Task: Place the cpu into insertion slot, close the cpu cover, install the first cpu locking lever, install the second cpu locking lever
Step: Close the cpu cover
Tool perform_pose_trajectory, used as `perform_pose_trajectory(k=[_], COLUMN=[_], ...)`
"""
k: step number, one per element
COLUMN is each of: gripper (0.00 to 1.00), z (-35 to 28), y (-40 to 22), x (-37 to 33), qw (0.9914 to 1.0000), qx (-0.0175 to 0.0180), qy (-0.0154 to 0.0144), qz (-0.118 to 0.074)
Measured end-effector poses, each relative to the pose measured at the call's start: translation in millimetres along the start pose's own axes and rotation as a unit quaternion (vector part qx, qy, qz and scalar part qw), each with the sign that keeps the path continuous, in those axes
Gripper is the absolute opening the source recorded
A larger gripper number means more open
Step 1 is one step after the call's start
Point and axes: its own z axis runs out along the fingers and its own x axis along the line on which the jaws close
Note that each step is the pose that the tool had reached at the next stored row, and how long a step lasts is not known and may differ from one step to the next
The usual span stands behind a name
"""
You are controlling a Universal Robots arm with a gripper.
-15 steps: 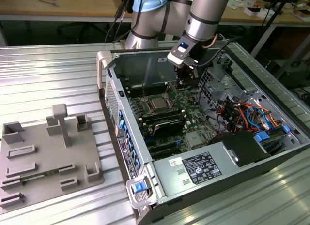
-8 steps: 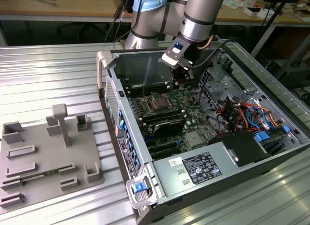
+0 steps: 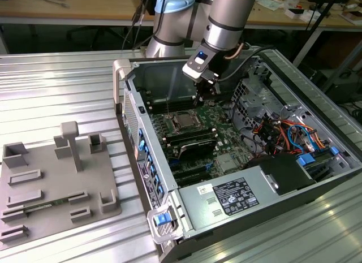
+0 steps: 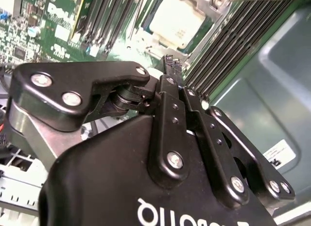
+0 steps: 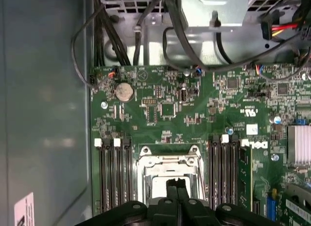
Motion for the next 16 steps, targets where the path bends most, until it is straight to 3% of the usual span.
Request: perform_pose_trajectory(k=[12,16], gripper=[0.11,0.11], z=[9.2,18.4], y=[-18.2,-26.2], x=[0.2,0.5], qw=[1.00000,1.00000], qx=[0.0012,0.0014], qy=[0.0004,0.0003], qz=[-0.001,-0.001])
